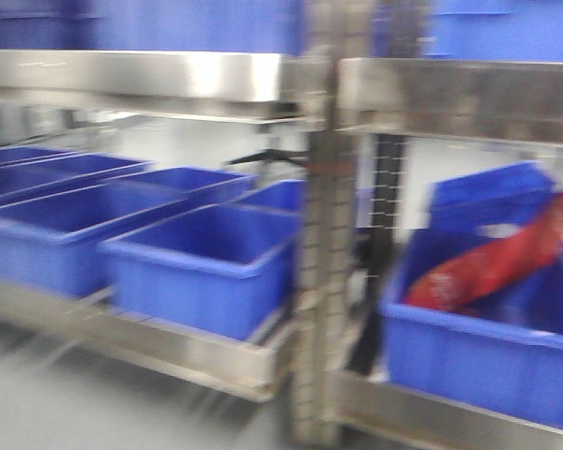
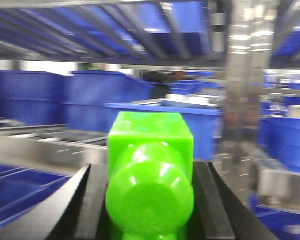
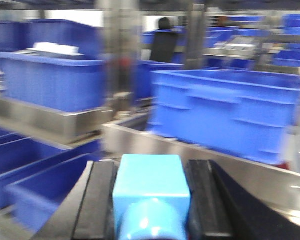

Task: Grab block from conveyor and place in blue bin

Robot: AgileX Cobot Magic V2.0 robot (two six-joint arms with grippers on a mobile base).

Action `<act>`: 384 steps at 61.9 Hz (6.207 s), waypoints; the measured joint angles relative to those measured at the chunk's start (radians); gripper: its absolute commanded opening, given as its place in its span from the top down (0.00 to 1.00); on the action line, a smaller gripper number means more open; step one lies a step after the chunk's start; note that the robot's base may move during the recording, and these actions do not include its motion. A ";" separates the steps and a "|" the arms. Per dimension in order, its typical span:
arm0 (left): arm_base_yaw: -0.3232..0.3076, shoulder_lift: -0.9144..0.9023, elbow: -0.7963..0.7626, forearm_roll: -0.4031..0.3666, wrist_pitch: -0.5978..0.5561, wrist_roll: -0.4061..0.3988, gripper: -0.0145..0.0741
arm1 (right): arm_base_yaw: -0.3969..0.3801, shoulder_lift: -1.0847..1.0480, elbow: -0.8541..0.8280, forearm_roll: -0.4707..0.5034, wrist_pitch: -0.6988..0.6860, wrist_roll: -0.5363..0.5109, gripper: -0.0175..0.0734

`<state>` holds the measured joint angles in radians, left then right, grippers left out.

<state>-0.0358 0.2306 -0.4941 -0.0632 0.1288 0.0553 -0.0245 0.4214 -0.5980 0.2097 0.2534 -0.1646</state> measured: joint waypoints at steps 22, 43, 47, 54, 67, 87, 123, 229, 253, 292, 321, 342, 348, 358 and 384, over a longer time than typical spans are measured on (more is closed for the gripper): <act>0.000 0.000 0.000 0.000 0.002 0.000 0.96 | 0.000 0.000 0.000 0.000 0.000 0.000 0.99; 0.000 0.000 0.000 0.000 0.002 0.000 0.96 | 0.000 0.000 0.000 0.000 0.000 0.000 0.99; 0.000 0.000 0.000 0.000 0.002 0.000 0.96 | 0.000 0.000 0.000 0.000 0.000 0.000 0.99; 0.000 0.000 0.000 0.000 0.002 0.000 0.96 | 0.000 0.000 0.000 0.000 0.000 0.000 0.99; 0.000 0.000 0.000 0.000 0.002 0.000 0.96 | 0.000 0.000 0.000 0.000 0.000 0.000 0.99; 0.000 0.000 0.000 0.000 0.002 0.000 0.96 | 0.000 0.000 0.000 0.000 0.000 0.000 0.99; 0.000 0.000 0.000 0.000 0.002 0.000 0.96 | 0.000 0.000 0.000 0.000 0.000 0.000 0.99; -0.426 1.021 -0.829 -0.044 0.233 0.047 0.96 | 0.266 0.778 -0.636 0.026 0.022 0.000 0.99; -0.444 1.287 -0.974 -0.060 0.242 0.048 0.55 | 0.266 1.004 -0.708 0.026 0.019 0.000 0.54; -0.415 1.188 -0.976 -0.060 0.296 0.050 0.96 | 0.266 0.899 -0.708 0.026 0.072 0.000 0.99; -0.238 0.816 -0.638 -0.060 0.278 0.050 0.96 | 0.165 0.613 -0.464 0.015 0.063 0.000 0.99; -0.066 0.434 -0.193 -0.113 0.143 0.019 0.96 | 0.008 0.220 -0.066 0.015 0.008 0.000 0.99; -0.020 0.341 -0.124 -0.128 0.143 0.018 0.96 | 0.005 0.127 0.026 0.015 0.008 0.000 0.99; 0.018 0.240 -0.056 -0.131 0.149 0.017 0.96 | 0.005 -0.007 0.102 0.015 0.012 0.000 0.99; 0.018 0.177 -0.049 -0.131 0.130 0.014 0.96 | 0.005 -0.118 0.109 0.015 0.038 0.000 0.99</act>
<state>-0.0180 0.4072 -0.5436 -0.1945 0.2586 0.0695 -0.0190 0.3029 -0.4891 0.2250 0.2916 -0.1646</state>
